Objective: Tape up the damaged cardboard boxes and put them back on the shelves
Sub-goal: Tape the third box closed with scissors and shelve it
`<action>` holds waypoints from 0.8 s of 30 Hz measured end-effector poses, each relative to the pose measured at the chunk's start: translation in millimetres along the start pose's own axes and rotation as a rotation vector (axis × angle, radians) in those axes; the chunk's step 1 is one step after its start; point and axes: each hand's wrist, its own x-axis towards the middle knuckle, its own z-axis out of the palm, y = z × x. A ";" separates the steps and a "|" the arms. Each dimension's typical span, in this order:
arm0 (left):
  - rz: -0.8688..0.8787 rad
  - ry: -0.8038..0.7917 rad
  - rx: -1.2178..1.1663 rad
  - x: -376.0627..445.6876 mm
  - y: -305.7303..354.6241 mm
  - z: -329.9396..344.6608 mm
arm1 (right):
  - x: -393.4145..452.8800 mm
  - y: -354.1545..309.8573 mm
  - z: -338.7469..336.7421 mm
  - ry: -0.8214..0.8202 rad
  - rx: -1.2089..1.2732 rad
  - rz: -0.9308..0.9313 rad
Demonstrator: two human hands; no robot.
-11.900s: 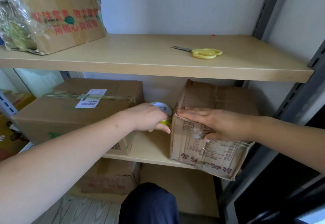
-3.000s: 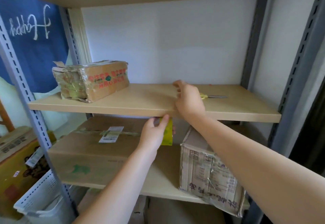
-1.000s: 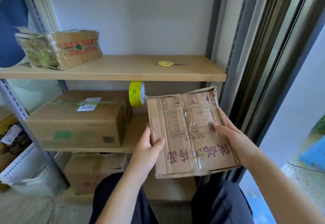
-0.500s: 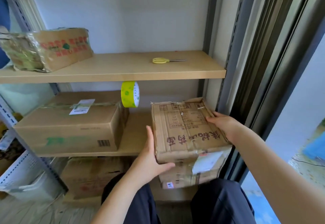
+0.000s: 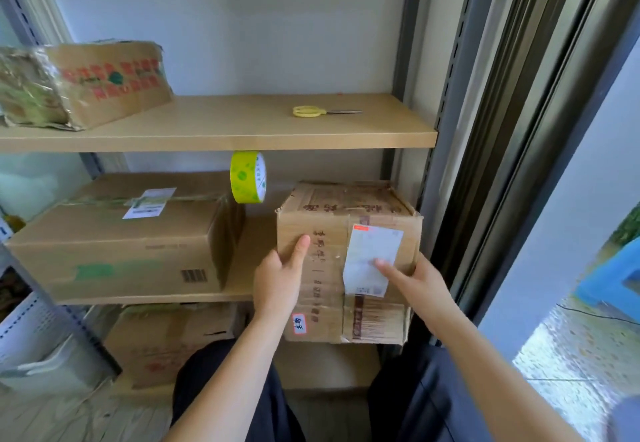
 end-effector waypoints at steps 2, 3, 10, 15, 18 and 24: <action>0.086 0.011 0.166 2.1 11.9 -10.9 | 10.9 -20.2 -7.2 0.079 -0.130 -0.009; 0.143 -0.034 0.155 4.4 17.2 -16.6 | 17.4 -28.9 -11.4 0.107 -0.150 -0.010; 0.226 -0.358 -0.337 7.4 26.7 -14.4 | 45.6 -47.5 -18.6 0.204 -0.095 0.108; 0.025 -0.344 -0.438 10.5 -11.3 -14.6 | 51.0 -31.4 2.4 0.210 -0.336 0.007; 0.022 -0.345 -0.459 14.2 -15.1 -11.0 | 47.2 -22.2 7.5 0.194 -0.276 0.005; -0.020 -0.327 -0.394 23.0 -12.4 -1.8 | 46.2 -1.6 5.2 -0.010 0.026 0.167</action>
